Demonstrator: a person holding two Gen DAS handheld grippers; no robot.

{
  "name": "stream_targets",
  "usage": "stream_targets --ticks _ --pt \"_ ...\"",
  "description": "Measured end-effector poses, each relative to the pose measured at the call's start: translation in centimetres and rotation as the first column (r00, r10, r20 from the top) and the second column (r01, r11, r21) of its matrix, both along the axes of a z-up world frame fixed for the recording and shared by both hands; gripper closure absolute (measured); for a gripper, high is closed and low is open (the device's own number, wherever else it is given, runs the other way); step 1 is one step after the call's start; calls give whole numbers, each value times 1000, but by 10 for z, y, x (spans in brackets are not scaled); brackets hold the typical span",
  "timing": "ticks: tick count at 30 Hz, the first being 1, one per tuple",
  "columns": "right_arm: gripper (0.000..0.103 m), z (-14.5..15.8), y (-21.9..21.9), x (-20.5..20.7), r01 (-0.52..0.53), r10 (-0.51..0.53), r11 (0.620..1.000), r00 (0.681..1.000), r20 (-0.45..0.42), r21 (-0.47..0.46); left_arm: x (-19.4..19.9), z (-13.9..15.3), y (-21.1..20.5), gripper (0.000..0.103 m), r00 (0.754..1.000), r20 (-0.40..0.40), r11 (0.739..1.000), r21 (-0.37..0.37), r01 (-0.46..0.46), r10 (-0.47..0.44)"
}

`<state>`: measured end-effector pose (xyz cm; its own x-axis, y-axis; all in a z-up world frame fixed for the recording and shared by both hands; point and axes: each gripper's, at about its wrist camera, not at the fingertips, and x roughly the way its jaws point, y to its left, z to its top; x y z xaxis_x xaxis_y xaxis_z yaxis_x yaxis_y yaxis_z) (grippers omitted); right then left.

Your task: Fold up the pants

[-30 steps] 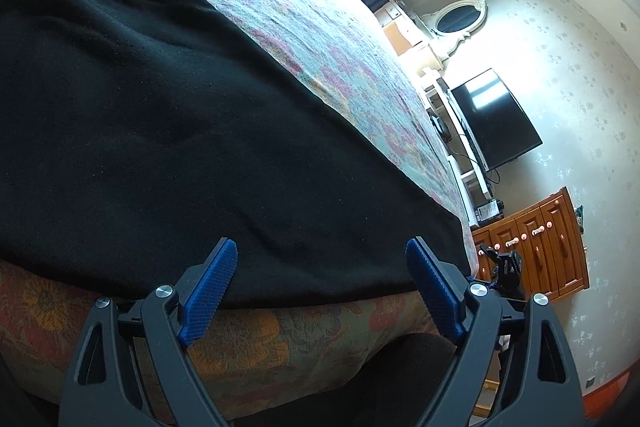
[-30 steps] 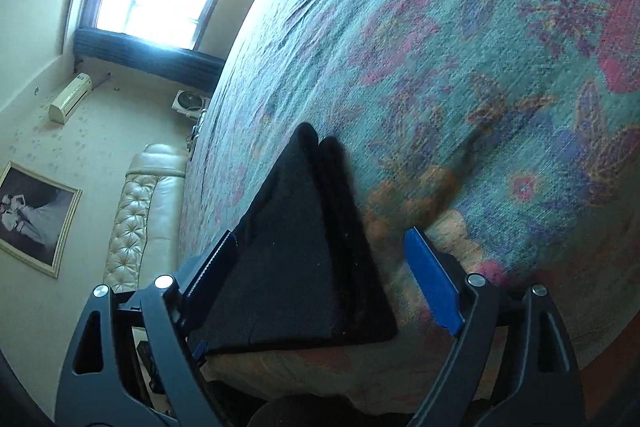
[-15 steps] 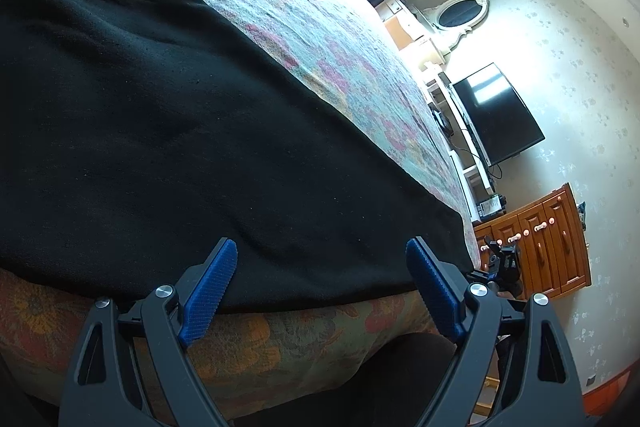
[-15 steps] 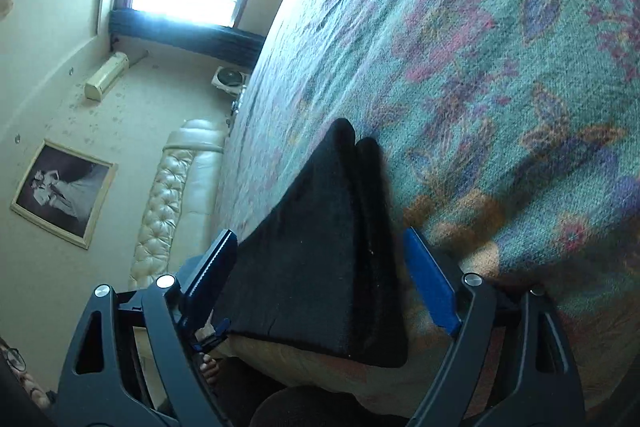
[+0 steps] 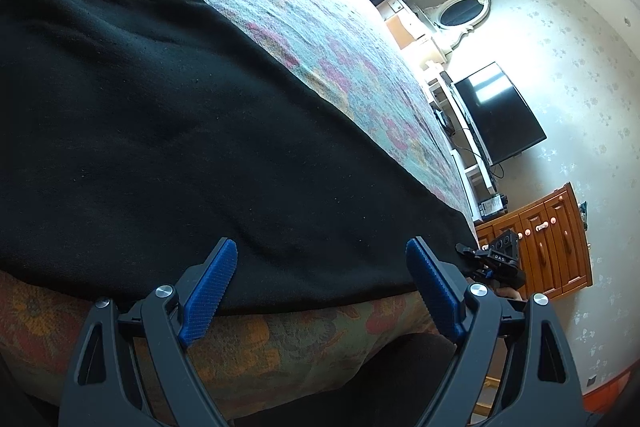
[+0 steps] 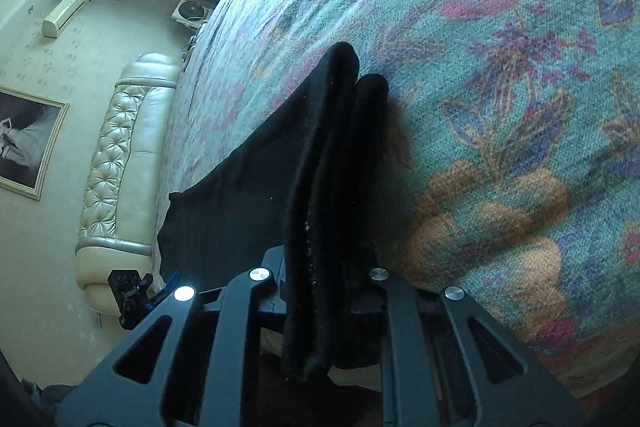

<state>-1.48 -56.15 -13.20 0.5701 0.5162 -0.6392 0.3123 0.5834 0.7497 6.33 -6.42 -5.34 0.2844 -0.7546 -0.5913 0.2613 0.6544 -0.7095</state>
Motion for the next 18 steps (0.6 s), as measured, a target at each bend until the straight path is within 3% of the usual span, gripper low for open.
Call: stream_targets --ticks 4,9,18 --pt "89 22 18 3 9 -12 994 1000 -24 -105 -1 6 -3 18 1000 7 1000 -30 11 -10" --pt "90 55 28 0 32 -32 985 999 1 -168 -4 16 -13 18 998 35 997 -47 55 -53" --pt "90 147 79 17 -19 47 975 992 120 -223 2 10 13 18 999 10 999 -25 35 -35"
